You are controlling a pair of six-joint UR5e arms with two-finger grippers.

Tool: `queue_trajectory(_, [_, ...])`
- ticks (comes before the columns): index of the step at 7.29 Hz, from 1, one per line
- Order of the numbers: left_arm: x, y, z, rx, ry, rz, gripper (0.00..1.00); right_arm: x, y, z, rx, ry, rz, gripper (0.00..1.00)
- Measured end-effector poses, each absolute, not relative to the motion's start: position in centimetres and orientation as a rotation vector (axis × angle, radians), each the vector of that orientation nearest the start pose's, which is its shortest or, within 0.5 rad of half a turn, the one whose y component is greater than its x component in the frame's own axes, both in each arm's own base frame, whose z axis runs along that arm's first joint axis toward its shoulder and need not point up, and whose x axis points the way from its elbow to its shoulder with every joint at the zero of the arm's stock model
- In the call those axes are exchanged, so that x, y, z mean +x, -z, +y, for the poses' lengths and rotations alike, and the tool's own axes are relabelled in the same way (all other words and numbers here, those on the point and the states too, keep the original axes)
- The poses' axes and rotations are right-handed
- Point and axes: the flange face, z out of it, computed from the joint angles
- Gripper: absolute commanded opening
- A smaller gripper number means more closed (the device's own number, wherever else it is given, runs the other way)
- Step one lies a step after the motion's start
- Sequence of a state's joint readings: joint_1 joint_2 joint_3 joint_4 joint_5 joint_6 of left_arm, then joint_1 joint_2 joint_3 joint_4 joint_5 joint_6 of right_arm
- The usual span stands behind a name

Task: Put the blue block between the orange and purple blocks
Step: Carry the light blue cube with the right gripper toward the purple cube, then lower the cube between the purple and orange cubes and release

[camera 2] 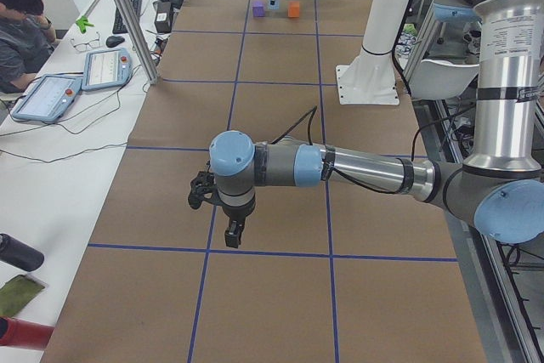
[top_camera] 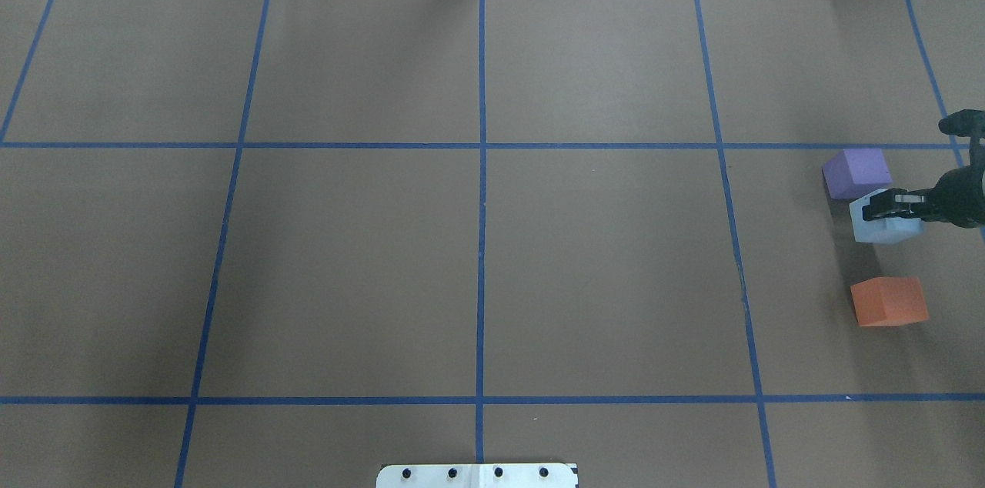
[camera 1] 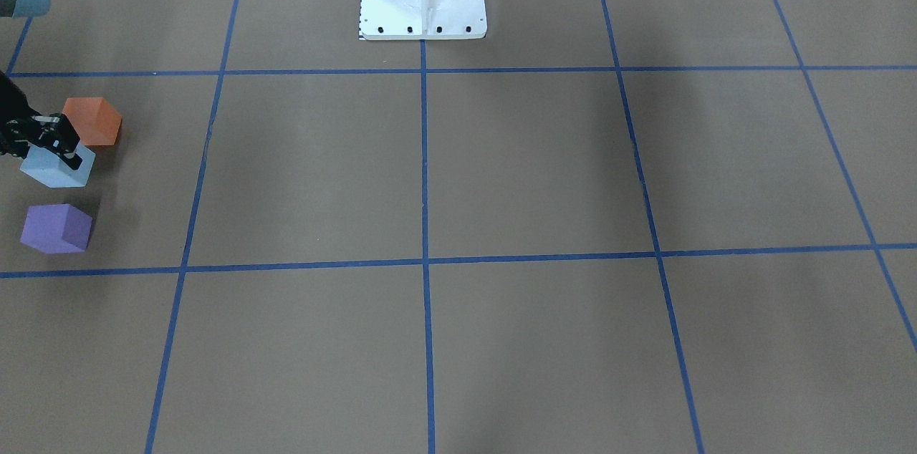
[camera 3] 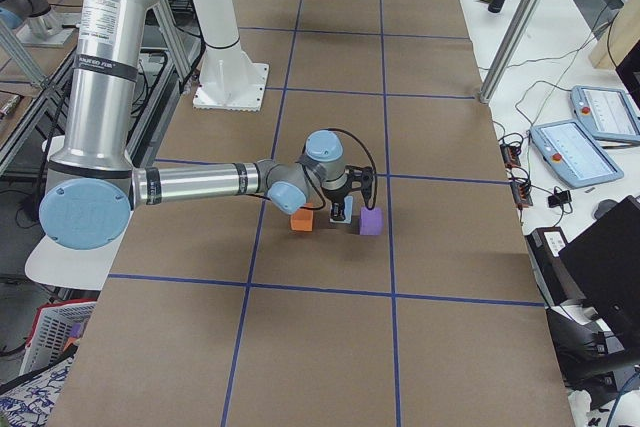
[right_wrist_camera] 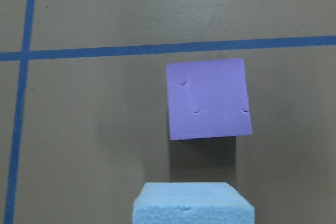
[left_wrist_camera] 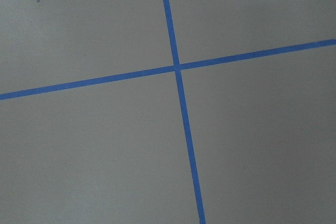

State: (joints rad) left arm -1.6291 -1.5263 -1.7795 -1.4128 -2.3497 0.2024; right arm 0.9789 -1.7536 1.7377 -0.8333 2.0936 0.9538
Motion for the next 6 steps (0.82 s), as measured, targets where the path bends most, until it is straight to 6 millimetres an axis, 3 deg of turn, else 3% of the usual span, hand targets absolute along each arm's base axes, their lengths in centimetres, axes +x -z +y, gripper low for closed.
queue_trajectory(1, [-9.0,-59.3,-46.4,0.107,-0.139,0.772,1.00,-18.4,-59.3,-41.7,0.149,-0.154,-0.846,0.00])
queue_trajectory(2, [-9.0,-59.3,-46.4,0.107,-0.139,0.772,1.00,-19.1,-59.9,-41.5,0.147,-0.148,-0.836,0.09])
queue_trajectory(4, [-9.0,-59.3,-46.4,0.108,-0.140,0.772,1.00,-20.4,-60.6,-41.1,0.147,-0.125,-0.815,0.49])
queue_trajectory(5, [-9.0,-59.3,-46.4,0.108,-0.140,0.773,1.00,-20.7,-60.7,-41.0,0.149,-0.113,-0.811,0.97])
queue_trajectory(6, [-9.0,-59.2,-46.4,0.109,-0.140,0.773,1.00,-20.9,-60.7,-41.0,0.153,-0.106,-0.808,1.00])
